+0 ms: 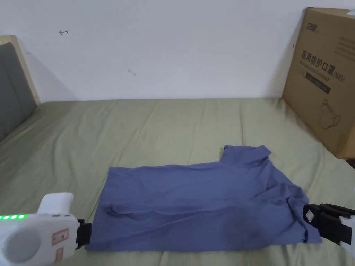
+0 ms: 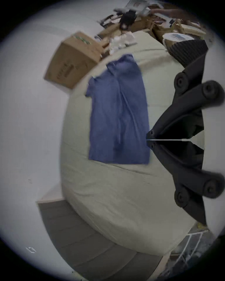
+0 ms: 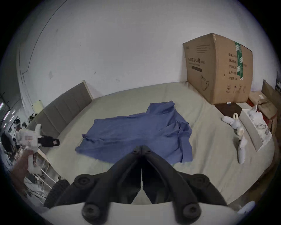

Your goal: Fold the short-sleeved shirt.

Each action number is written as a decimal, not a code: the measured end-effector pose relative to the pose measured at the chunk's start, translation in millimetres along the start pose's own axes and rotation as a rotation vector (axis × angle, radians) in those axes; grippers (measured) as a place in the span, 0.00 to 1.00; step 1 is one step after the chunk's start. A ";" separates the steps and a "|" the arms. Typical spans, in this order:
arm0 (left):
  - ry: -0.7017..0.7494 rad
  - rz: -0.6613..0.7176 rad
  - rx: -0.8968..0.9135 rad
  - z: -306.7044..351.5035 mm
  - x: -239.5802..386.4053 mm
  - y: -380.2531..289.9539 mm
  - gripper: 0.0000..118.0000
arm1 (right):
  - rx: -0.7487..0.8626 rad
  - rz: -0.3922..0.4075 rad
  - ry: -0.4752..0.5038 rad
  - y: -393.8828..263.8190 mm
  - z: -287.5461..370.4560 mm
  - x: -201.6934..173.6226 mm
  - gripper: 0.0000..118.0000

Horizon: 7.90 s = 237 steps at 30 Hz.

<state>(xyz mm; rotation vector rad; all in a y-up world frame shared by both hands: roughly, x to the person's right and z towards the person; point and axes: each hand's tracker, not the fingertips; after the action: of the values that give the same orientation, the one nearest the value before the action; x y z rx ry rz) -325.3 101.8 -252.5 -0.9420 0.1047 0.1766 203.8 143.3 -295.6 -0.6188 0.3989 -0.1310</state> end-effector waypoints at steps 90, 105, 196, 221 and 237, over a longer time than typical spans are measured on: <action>-0.050 -0.117 0.017 -59.2 2.8 109.0 0.00 | 0.025 -0.067 0.020 74.0 -108.0 -20.6 0.00; -0.119 -0.150 -0.227 -238.5 -43.0 102.1 0.87 | -0.175 -0.222 -0.025 46.1 -172.3 48.9 0.00; -0.078 -0.024 0.633 67.4 83.7 -2.7 0.00 | 0.087 0.051 -0.155 9.9 -51.9 -60.2 0.00; -0.511 0.442 -0.093 -117.8 -153.2 -16.9 1.00 | -0.090 0.103 -0.266 56.3 -148.8 -51.5 0.00; -0.867 0.797 -0.179 -241.8 -170.1 -62.6 0.03 | -0.170 -0.032 -0.140 53.3 -164.7 -47.8 0.00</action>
<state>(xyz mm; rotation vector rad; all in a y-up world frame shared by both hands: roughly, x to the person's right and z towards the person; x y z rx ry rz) -482.8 -148.2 -315.9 -0.8877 -0.3526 1.3268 93.9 109.1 -433.4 -0.7976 0.2664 -0.0845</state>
